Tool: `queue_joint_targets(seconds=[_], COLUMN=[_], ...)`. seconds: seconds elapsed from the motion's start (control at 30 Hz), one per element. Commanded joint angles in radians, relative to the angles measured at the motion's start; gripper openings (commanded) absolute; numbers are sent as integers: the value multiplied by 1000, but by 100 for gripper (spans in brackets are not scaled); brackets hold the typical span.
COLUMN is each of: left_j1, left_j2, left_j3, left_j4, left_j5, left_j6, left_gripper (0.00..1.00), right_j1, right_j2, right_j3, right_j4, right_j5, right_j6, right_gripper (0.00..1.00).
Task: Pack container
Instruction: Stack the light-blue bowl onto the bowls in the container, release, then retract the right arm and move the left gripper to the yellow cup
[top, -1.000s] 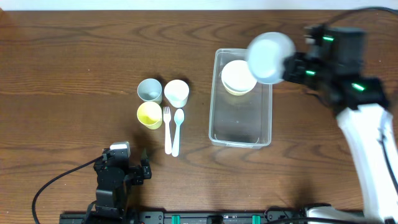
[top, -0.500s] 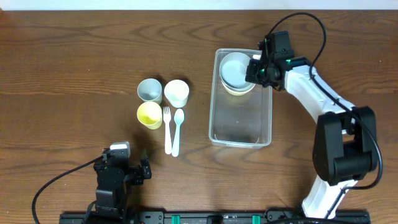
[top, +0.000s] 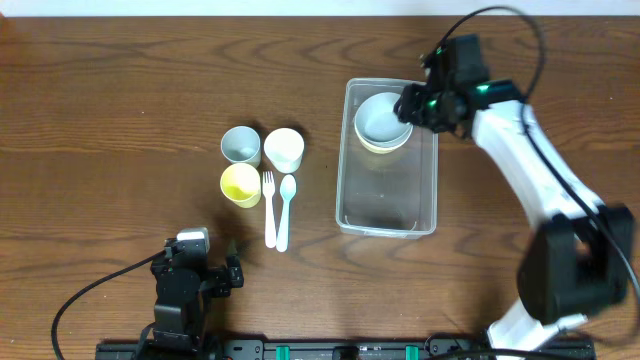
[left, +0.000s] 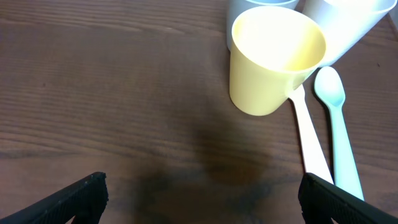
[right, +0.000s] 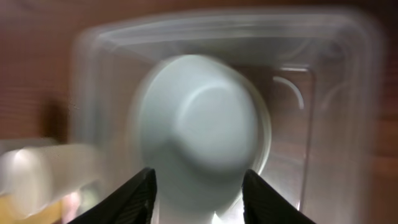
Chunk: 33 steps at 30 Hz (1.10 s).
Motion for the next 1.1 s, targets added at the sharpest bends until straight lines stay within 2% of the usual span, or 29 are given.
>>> queue_joint_targets(seconds=[0.0, 0.2, 0.27, 0.3, 0.37, 0.53, 0.7, 0.8, 0.93, 1.07], left_j1=[5, 5, 5, 5, 5, 5, 5, 5, 5, 5], left_j2=[-5, -5, -5, -5, -5, -5, -5, -5, -2, 65], left_j3=[-11, -11, -11, -11, -11, -11, -11, -11, 10, 118], left_j4=[-1, -1, 4, 6, 6, 7, 72, 115, 123, 123], left_j5=[-1, -1, -21, -45, -61, -37, 204, 325, 348, 338], left_j6=[-8, -7, 13, 47, 92, 72, -101, -156, -155, -148], left_gripper=[98, 98, 98, 98, 98, 98, 98, 98, 98, 98], right_j1=[-69, -304, -387, -435, -501, -612, -644, -644, -644, -644], right_j2=[-174, -311, -314, -311, -307, -296, -296, -296, -296, -296], right_j3=[75, 72, 72, 70, 58, 9, -21, -21, -21, -21], right_j4=[-93, -329, -377, -399, -420, -424, -422, -422, -422, -422], right_j5=[16, 85, 85, 85, 85, 85, 85, 85, 85, 84], right_j6=[-48, -113, -144, -161, -183, -208, -208, -208, -208, -208], right_gripper=[54, 70, 80, 90, 99, 99, 99, 99, 99, 99])
